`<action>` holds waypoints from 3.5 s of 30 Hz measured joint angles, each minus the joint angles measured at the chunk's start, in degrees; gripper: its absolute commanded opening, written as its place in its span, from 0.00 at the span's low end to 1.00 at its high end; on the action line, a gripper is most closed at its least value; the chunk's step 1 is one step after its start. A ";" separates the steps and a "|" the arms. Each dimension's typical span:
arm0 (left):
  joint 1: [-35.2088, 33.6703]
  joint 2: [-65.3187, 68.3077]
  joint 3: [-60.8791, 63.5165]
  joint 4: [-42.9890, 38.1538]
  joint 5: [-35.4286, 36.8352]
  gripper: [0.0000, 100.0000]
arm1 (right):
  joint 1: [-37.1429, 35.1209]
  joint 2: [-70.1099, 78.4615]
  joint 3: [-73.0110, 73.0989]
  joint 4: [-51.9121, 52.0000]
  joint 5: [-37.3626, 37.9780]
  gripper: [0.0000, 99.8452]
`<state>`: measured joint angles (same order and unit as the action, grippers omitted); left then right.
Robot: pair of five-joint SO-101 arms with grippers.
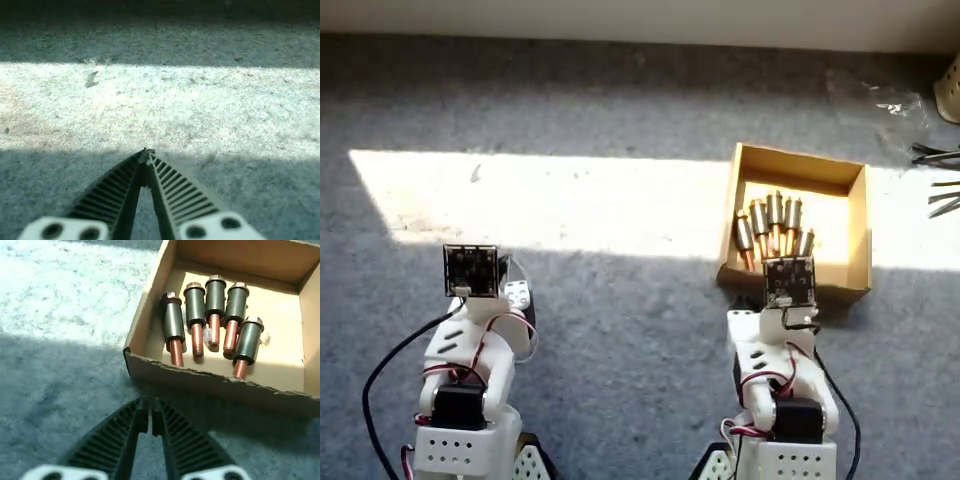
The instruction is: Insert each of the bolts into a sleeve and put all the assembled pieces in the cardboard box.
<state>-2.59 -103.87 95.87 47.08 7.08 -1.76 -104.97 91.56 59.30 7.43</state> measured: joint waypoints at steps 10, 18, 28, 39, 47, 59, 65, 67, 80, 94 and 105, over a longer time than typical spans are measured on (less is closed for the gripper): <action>0.00 0.00 0.00 11.78 0.00 0.01 | -0.44 0.00 4.04 0.00 -2.11 0.01; 0.00 0.00 0.00 18.46 0.00 0.01 | -8.00 0.00 4.04 3.16 -2.11 0.01; 0.00 0.00 0.00 26.81 0.00 0.01 | -8.18 0.00 4.04 8.79 -2.11 0.01; 0.00 0.00 0.00 27.87 0.00 0.01 | -8.18 0.00 4.04 11.87 -2.11 0.01; 0.00 0.00 0.00 27.87 0.00 0.01 | -8.18 0.00 4.04 11.87 -10.20 0.01; 0.00 0.00 0.00 27.87 0.00 0.01 | -8.18 0.00 4.04 11.87 -10.20 0.01; 0.00 0.00 0.00 27.87 0.00 0.01 | -8.18 0.00 4.04 11.87 -10.20 0.01; 0.00 0.00 0.00 27.87 0.00 0.01 | -8.18 0.00 4.04 11.87 -10.20 0.01; 0.00 0.00 0.00 27.87 0.00 0.01 | -8.18 0.00 4.04 11.87 -10.20 0.01; 0.00 0.00 0.00 27.87 0.00 0.01 | -8.18 0.00 4.04 11.87 -10.20 0.01; 0.00 0.00 0.00 27.87 0.00 0.01 | -8.18 0.00 4.04 11.87 -10.20 0.01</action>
<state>-2.59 -103.87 95.87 74.95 7.08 -9.93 -104.97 95.60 71.16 -2.77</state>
